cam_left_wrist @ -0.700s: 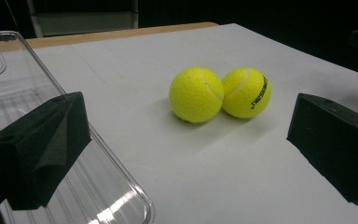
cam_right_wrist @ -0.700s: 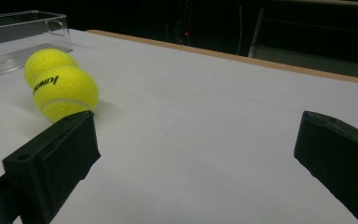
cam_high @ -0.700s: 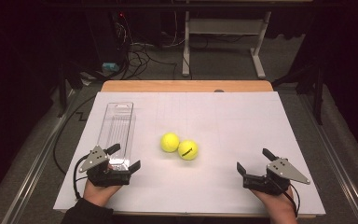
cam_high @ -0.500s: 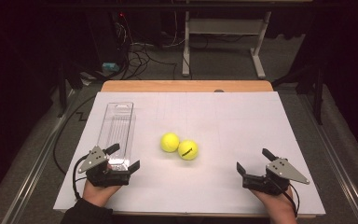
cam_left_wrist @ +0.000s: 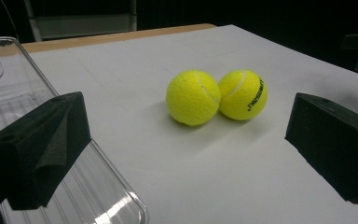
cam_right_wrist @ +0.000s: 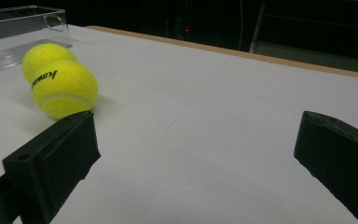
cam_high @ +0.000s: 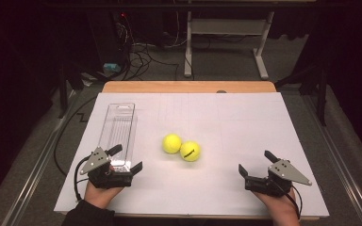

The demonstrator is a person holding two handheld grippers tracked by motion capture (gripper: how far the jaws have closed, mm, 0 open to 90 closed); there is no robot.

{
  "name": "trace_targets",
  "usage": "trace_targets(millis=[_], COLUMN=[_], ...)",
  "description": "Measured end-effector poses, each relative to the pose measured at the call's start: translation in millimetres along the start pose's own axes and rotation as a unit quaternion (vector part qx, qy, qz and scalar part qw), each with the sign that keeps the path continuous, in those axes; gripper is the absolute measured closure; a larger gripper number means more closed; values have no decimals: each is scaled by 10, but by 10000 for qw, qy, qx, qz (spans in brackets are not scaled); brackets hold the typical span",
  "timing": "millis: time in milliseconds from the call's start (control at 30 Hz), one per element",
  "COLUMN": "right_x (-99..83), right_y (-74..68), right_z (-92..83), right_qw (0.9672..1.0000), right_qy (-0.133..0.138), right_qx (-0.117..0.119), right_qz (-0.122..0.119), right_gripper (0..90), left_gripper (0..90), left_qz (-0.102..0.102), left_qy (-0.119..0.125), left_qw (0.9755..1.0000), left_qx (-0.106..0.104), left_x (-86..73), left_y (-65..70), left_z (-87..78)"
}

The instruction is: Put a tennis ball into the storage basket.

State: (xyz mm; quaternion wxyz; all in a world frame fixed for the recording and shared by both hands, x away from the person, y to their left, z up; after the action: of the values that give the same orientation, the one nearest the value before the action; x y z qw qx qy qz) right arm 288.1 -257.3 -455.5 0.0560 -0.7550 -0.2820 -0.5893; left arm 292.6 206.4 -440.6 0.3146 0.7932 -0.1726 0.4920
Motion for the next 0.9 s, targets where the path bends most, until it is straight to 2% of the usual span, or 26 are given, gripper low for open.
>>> trace_targets(millis=[300, 900], right_x=[2, -22], right_y=[-7, -24], right_z=[11, 11], right_qw=[10000, 9999], right_qy=[8, -9], right_qx=[52, 140], right_qz=[-1, -75], right_gripper=[0, 0], left_gripper=[8, 7], left_qz=[27, 276], left_qy=[-51, -335], left_qw=[10000, 9986], left_qx=[-78, -301], left_x=[7, -39], left_y=[49, 337], left_z=[31, 245])
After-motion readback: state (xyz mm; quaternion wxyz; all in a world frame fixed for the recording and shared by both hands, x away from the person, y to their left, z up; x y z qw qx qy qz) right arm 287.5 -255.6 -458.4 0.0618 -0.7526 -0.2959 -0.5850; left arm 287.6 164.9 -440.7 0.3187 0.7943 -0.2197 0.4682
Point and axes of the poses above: each handheld gripper's, and its own axes: z roughly forward along the jaws, x roughly out of its top, y roughly to its right, the point moved 2 cm from there along z, roughly forward along the jaws, and after that the axes turned 12 degrees about -z, right-handed, at the moved point
